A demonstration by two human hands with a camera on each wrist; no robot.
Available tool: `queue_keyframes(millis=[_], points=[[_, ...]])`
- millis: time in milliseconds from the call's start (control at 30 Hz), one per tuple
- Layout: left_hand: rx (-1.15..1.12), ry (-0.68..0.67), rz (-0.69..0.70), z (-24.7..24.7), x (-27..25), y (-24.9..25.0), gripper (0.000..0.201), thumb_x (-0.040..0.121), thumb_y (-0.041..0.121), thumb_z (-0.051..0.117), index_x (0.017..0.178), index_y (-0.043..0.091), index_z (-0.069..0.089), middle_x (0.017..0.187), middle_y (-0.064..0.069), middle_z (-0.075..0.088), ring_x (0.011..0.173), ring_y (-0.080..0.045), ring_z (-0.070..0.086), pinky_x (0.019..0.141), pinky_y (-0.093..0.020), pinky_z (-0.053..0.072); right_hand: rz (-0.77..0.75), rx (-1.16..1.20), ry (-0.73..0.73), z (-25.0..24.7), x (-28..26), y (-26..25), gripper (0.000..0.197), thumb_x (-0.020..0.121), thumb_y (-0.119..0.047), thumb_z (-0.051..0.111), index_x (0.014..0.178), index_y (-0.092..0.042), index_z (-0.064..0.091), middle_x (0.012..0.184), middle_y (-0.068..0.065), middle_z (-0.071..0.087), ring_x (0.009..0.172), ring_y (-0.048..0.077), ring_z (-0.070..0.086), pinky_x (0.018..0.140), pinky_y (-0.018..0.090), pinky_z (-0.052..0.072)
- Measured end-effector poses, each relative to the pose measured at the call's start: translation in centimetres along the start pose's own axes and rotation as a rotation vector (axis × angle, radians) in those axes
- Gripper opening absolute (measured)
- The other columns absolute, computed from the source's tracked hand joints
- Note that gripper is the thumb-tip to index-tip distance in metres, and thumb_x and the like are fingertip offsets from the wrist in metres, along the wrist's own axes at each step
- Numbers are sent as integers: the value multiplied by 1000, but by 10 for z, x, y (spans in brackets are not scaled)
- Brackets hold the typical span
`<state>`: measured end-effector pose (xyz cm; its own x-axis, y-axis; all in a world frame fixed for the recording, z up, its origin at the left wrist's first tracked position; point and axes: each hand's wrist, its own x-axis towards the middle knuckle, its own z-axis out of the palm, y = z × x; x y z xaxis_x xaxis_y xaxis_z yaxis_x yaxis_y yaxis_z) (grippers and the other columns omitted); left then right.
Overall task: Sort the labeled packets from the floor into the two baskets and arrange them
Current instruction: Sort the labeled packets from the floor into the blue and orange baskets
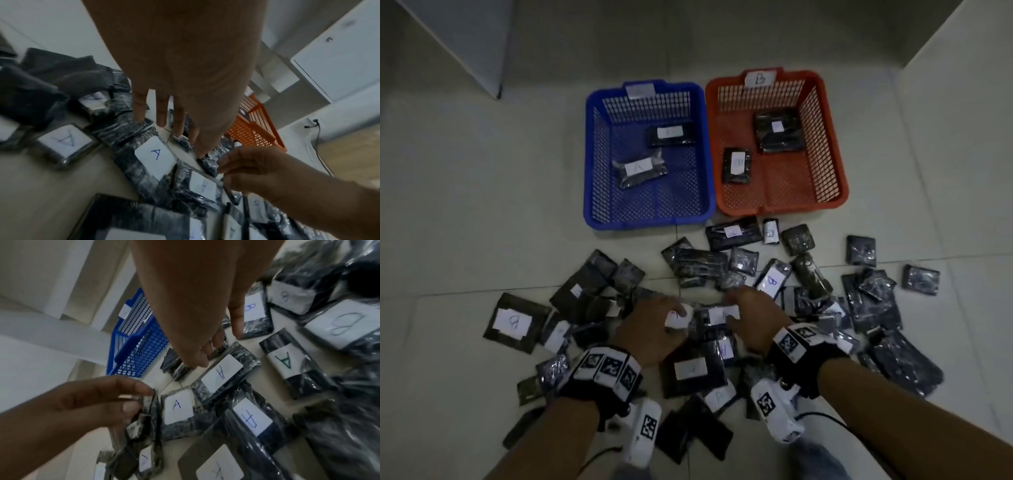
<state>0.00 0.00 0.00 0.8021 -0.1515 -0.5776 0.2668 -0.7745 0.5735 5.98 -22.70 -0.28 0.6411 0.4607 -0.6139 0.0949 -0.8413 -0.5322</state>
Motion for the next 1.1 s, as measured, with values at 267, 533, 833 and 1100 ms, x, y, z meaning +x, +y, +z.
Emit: queue_keyframes(millis=[267, 533, 833, 1100], points=[[670, 44, 331, 18, 46, -27, 47, 71, 61, 52, 101, 26, 63, 97, 1, 60, 91, -27, 57, 74, -39, 45, -336, -549, 57, 21, 40, 20, 57, 87, -35, 69, 139, -19, 51, 135, 7, 52, 125, 29, 45, 99, 41, 42], [757, -62, 315, -2, 42, -16, 48, 81, 49, 69, 118, 24, 53, 114, 2, 60, 103, -24, 56, 88, -36, 34, -351, -474, -65, 19, 25, 19, 32, 89, -33, 68, 116, -17, 63, 117, 7, 58, 105, 26, 57, 81, 35, 47], [46, 19, 279, -56, 4, 4, 34, 90, 25, 72, 110, 26, 45, 96, -5, 70, 74, -11, 62, 70, -34, 53, -284, 119, 45, -56, -3, 6, 43, 83, -21, 81, 121, -19, 61, 98, 3, 70, 79, 15, 67, 79, 41, 58], [-125, 316, 346, -83, -8, 14, 16, 92, 15, 70, 102, 26, 67, 89, 14, 68, 62, -3, 60, 64, -25, 53, -233, 648, 132, -90, -21, -5, 42, 91, -2, 67, 127, -20, 56, 94, 10, 73, 76, 23, 72, 71, 36, 62]])
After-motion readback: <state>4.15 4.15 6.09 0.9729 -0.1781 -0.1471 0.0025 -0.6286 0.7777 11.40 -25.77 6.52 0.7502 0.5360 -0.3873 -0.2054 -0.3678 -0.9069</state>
